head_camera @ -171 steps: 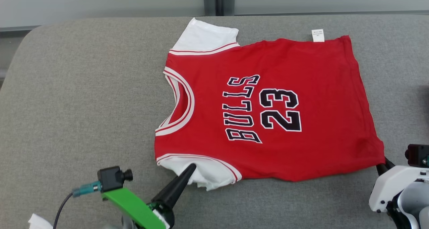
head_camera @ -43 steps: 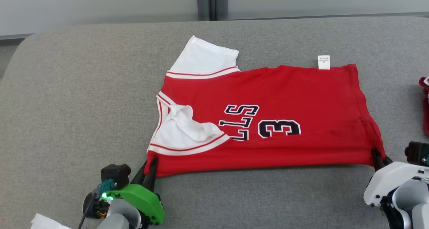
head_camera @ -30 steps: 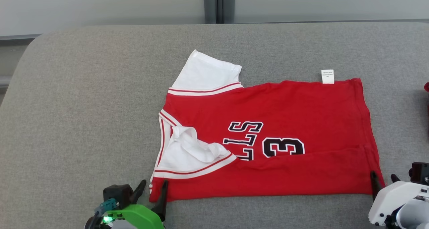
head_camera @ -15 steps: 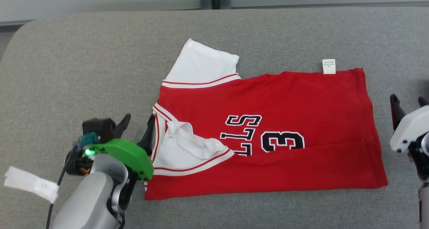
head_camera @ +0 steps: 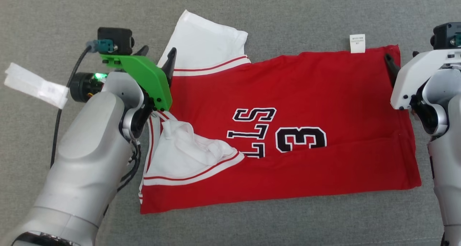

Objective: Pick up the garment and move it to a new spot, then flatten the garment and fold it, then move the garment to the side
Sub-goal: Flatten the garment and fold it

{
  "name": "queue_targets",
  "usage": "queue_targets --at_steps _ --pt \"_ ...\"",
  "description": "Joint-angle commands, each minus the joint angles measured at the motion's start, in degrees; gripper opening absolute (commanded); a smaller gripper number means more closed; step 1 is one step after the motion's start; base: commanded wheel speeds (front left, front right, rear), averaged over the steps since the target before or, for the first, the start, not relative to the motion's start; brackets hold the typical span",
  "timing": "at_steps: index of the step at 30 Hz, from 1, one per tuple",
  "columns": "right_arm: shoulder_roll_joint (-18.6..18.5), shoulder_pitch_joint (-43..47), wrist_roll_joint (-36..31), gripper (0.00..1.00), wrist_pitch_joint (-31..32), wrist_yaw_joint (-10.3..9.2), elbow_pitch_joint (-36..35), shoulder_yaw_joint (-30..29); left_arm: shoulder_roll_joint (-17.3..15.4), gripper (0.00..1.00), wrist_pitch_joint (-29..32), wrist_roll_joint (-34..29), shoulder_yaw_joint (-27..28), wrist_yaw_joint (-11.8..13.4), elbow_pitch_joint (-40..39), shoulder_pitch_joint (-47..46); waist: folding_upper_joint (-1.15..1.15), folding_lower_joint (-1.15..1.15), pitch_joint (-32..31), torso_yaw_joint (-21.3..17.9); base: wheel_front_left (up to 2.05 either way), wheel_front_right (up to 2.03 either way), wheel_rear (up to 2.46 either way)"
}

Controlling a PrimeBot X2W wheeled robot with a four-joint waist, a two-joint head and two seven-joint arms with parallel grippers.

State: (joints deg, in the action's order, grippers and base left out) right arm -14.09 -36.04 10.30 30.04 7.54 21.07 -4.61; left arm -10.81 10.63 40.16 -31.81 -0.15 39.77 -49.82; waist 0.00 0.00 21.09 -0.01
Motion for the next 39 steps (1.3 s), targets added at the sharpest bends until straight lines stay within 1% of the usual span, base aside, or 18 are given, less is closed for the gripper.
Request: queue_targets --at_steps 1,3,7,10,14,21,26,27,28,30,34,37,39 --pt "-0.2 -1.3 0.5 1.0 -0.8 -0.12 0.3 0.7 0.2 1.0 0.1 -0.1 0.1 0.0 1.1 -2.5 0.0 0.0 3.0 -2.5 0.0 0.0 0.0" --pt "0.1 -2.2 0.9 1.0 -1.9 -0.11 0.8 2.0 0.4 1.0 -0.4 -1.1 -0.1 0.9 3.3 -4.4 0.0 0.0 4.0 -3.4 0.0 0.0 0.0" --pt "0.3 -3.7 2.6 1.0 -4.4 -0.12 0.7 4.3 1.2 1.0 -1.9 -3.2 -1.0 2.1 6.8 -8.3 0.0 0.0 6.0 -5.2 0.0 0.0 0.0" --pt "0.1 -4.6 4.1 1.0 -6.2 -0.12 0.4 6.1 0.7 1.0 -3.2 -6.2 -2.9 3.4 9.6 -10.9 0.0 0.0 7.0 -6.2 0.0 0.0 0.0" --pt "-0.5 -5.0 5.8 1.0 -7.1 -0.12 -0.1 8.2 1.3 1.0 -3.8 -7.9 -4.5 4.0 13.1 -13.1 0.0 0.0 7.6 -6.6 0.0 0.0 0.0" --pt "-1.7 -5.9 7.0 1.0 -7.5 -0.12 -1.8 10.2 2.6 1.0 -6.0 -7.5 -3.7 6.2 18.6 -16.0 0.0 0.0 8.8 -7.4 0.0 0.0 0.0" --pt "-2.1 -6.5 8.2 1.0 -7.3 -0.12 -2.9 10.9 3.1 1.0 -6.8 -6.5 -3.0 5.8 22.0 -17.3 0.0 0.0 9.6 -7.9 0.0 0.0 0.0" --pt "-2.2 -6.6 8.6 1.0 -7.3 -0.12 -3.1 11.1 3.2 0.64 -6.3 -6.2 -2.9 6.0 22.9 -17.4 0.0 0.0 9.8 -8.0 0.0 0.0 0.0" --pt "-2.3 -6.5 9.4 1.0 -7.1 -0.12 -3.5 11.5 3.4 0.0 -5.6 -6.3 -3.2 5.9 23.7 -17.5 0.0 0.0 9.9 -8.1 0.0 0.0 0.0" --pt "-3.0 -6.5 10.9 1.0 -6.9 -0.12 -3.9 11.7 4.0 0.0 -4.6 -5.9 -3.4 5.6 25.2 -17.4 0.0 0.0 10.2 -7.9 0.0 0.0 0.0" --pt "-4.7 -6.7 13.0 1.0 -6.7 -0.11 -4.5 11.8 4.9 0.0 -6.7 -6.0 -3.4 6.0 25.9 -18.3 0.0 0.0 10.7 -7.2 0.0 0.0 0.0" --pt "-6.4 -6.5 12.2 1.0 -5.8 -0.12 -3.6 12.1 5.4 0.0 -8.3 -6.2 -3.8 6.0 26.6 -18.7 0.0 0.0 10.9 -6.8 0.0 0.0 0.0" --pt "-6.7 -6.1 11.9 1.0 -5.0 -0.12 -2.8 12.5 5.9 0.0 -8.9 -6.1 -4.0 5.8 27.1 -18.6 0.0 0.0 10.9 -6.7 0.0 0.0 0.0"
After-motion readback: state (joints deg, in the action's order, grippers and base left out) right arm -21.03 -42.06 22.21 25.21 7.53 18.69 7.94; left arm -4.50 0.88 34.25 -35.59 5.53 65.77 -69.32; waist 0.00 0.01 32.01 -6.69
